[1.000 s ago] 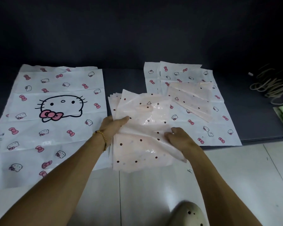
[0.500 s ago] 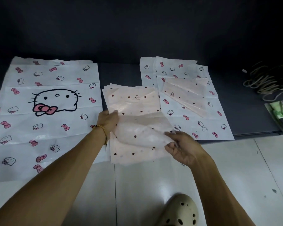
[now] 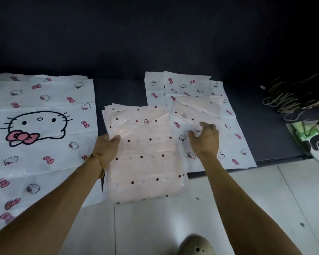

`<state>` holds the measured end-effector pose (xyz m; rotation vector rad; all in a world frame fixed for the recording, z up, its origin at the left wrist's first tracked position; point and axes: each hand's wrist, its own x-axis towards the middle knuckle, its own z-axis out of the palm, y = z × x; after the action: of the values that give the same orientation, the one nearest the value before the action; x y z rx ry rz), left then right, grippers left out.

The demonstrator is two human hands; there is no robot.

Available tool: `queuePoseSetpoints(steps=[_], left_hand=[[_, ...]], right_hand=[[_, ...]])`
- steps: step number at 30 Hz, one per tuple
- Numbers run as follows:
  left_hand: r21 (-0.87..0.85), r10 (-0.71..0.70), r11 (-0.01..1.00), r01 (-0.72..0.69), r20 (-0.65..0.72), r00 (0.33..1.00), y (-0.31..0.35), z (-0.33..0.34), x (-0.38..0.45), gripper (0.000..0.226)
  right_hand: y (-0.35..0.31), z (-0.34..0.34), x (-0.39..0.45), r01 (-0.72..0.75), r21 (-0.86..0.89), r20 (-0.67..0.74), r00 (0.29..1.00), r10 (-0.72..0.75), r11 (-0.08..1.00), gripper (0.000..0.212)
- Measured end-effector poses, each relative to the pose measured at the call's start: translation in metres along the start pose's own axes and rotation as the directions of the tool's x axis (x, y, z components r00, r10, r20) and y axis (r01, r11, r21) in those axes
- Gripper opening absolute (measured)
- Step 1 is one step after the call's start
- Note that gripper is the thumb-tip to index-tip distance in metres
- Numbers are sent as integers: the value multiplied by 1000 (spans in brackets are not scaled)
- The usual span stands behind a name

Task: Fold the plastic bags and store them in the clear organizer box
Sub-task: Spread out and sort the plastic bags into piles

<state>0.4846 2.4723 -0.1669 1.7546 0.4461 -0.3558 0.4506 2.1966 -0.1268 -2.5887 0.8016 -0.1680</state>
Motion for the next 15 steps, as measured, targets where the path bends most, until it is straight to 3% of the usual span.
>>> queuePoseSetpoints(steps=[2,7,11,13,15], left_hand=[[-20,-4,1000,4,-5,1000,-3,1,3,12],[-15,14,1000,-15,-17,1000,-5,2,6,16],[-2,27,1000,-27,9,1000,1,2,5,14],[-9,2,1000,-2,12,1000,4,1,3,15],[-75,-44,996,44,10,999,8,2,-1,21]], right_hand=[[3,12,19,46,-93,7,999,-45,995,57],[10,21,44,16,-258,-52,998,-30,966,26],[-7,6,30,168,102,-118,981,-156,980,22],[-21,2,1,339,182,-52,941,-335,923,20],[-31,4,-32,513,171,77,844,-530,841,20]])
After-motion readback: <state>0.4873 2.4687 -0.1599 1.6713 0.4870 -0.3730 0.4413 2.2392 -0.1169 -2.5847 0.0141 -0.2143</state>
